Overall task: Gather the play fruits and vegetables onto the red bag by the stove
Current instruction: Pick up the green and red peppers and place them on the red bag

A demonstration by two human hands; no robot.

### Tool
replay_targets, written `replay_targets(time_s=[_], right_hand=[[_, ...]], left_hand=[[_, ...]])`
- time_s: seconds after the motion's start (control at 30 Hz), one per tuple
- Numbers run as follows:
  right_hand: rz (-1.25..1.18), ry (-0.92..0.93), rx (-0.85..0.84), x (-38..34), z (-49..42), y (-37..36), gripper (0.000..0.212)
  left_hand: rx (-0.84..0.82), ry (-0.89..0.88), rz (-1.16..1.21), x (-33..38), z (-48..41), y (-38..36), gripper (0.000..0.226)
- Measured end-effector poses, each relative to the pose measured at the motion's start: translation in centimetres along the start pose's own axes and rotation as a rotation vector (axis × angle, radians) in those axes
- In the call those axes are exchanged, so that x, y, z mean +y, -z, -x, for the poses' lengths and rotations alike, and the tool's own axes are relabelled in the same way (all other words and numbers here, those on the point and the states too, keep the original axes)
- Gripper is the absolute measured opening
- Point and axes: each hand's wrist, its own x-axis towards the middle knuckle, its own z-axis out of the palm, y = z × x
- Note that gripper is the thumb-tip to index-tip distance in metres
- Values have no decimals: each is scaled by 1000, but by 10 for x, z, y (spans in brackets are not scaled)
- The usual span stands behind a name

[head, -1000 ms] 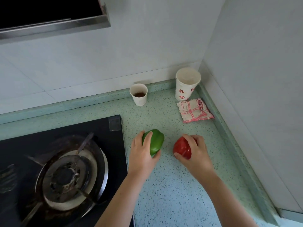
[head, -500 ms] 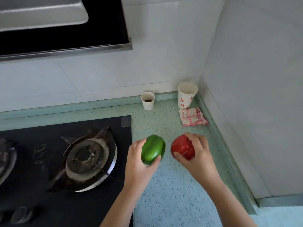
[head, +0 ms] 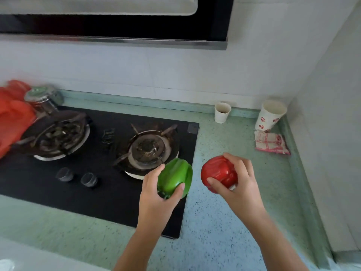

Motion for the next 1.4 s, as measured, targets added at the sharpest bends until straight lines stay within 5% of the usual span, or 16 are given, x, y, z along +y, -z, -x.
replay_targets(time_s=[0.5, 1.03, 1.4], right_hand=[[-37, 209, -155, -121, 111, -129, 69], [-106, 418, -595, -242, 244, -320, 63], [-182, 509, -820, -282, 249, -455, 69]], left_hand=[[299, 34, 34, -62, 100, 206, 62], [661, 176, 66, -147, 240, 404, 55], [906, 322, -1, -207, 246, 494, 54]])
